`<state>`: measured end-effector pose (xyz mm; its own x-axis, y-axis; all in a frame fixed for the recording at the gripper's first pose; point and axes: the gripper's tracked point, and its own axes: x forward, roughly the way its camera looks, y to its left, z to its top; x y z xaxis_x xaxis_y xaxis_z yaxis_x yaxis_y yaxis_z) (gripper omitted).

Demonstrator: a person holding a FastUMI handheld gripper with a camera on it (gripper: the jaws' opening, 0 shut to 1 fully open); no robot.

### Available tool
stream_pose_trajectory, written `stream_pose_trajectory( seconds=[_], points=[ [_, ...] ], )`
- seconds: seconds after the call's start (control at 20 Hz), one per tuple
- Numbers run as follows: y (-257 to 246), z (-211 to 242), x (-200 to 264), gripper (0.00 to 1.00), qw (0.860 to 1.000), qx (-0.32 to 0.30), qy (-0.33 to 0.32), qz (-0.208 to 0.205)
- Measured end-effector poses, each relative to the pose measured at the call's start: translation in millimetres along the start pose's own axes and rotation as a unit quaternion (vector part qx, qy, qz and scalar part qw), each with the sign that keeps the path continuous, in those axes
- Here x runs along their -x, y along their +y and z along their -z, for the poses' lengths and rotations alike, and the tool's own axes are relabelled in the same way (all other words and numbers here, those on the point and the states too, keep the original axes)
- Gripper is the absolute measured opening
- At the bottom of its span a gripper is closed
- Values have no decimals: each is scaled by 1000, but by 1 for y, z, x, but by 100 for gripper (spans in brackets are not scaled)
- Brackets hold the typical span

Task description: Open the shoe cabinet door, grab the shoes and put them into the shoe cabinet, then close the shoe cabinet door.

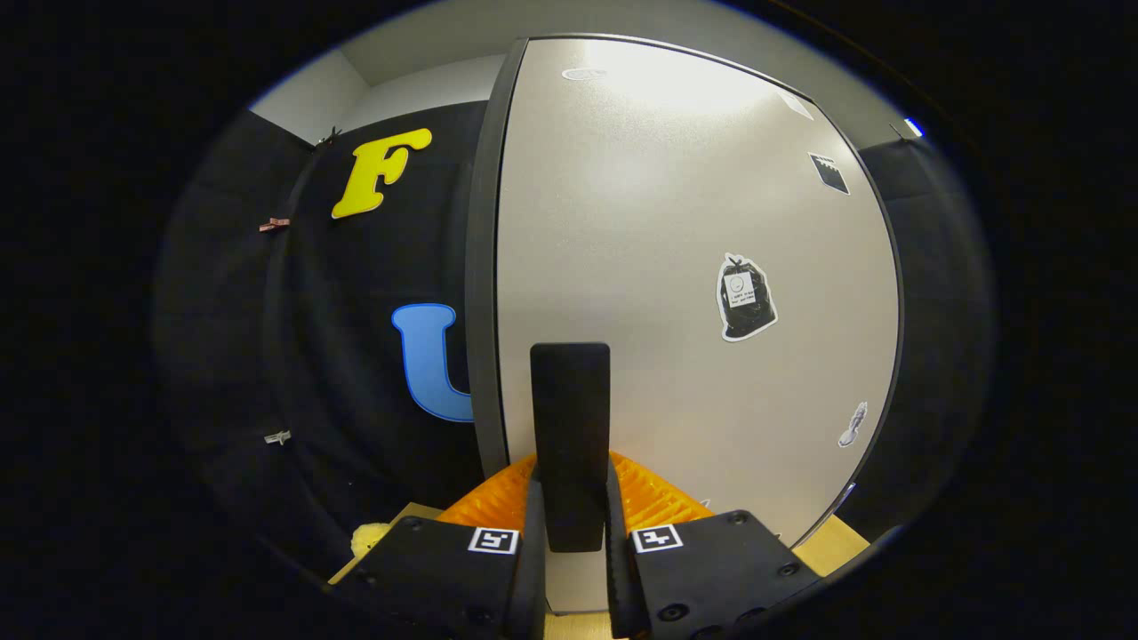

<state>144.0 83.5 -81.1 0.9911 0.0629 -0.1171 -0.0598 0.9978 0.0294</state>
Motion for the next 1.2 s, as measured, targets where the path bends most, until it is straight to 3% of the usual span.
stream_pose_trajectory(
  seconds=[0.3,0.75,1.2],
  points=[
    [1,-1,17,32,999,-9,11,-35],
    [-9,-4,79,32,996,-11,13,-92],
    [-47,-6,142,31,986,-20,21,-163]
  ],
)
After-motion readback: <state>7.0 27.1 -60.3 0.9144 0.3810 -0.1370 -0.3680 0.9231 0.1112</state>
